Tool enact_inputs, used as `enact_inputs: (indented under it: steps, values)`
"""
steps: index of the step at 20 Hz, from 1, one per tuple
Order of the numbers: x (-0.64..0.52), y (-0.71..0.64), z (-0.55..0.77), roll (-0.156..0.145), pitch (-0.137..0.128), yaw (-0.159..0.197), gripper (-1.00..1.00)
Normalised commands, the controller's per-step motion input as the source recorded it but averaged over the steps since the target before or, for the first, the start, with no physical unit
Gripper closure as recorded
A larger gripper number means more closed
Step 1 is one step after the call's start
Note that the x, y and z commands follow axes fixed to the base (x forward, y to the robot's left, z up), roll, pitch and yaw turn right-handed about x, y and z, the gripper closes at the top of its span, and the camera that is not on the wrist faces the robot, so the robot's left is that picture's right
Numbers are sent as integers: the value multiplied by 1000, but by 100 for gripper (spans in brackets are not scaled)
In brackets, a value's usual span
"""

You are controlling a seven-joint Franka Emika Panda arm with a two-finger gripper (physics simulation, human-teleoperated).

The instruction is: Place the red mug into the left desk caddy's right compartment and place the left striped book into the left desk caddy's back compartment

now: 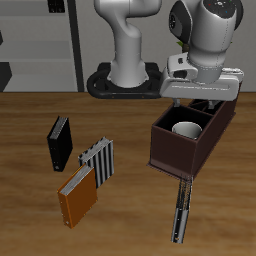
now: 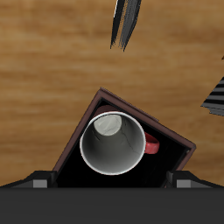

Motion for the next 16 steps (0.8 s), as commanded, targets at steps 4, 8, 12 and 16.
enact_inputs:
  steps: [4, 8, 12, 16]
  values:
    - [103, -445, 296, -13, -69, 77, -100]
    - [194, -320, 198, -9, -33, 56, -100]
    - [197, -155, 148, -14, -33, 56, -100]
    - [311, 34, 63, 65, -22, 72, -100]
